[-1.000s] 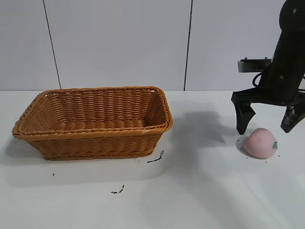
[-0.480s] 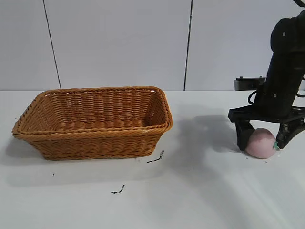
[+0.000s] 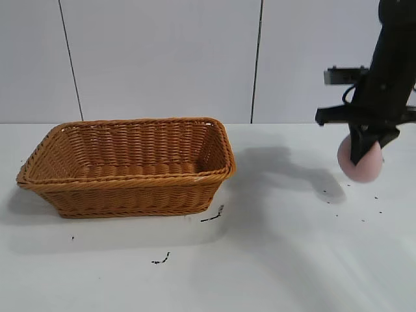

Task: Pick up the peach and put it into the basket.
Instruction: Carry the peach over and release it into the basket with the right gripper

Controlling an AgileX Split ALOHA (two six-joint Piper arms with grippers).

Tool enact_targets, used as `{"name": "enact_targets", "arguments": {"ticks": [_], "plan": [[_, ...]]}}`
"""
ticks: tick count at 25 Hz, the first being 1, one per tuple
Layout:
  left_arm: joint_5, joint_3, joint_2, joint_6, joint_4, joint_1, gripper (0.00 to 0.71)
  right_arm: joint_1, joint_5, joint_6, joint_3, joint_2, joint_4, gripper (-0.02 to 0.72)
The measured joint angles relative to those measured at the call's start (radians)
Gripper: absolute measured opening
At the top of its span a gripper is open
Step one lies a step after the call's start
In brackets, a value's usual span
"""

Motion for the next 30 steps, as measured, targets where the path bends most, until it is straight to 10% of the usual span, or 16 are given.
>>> {"name": "enact_targets", "arguments": {"ticks": [13, 30], "plan": [[0.0, 0.0, 0.0, 0.0, 0.0, 0.0, 0.693, 0.262, 0.022, 0.0, -0.237, 0.001, 0.062, -0.008], [0.0, 0.0, 0.0, 0.0, 0.0, 0.0, 0.693, 0.556, -0.26, -0.011, -0.242, 0.279, 0.027, -0.008]]}}
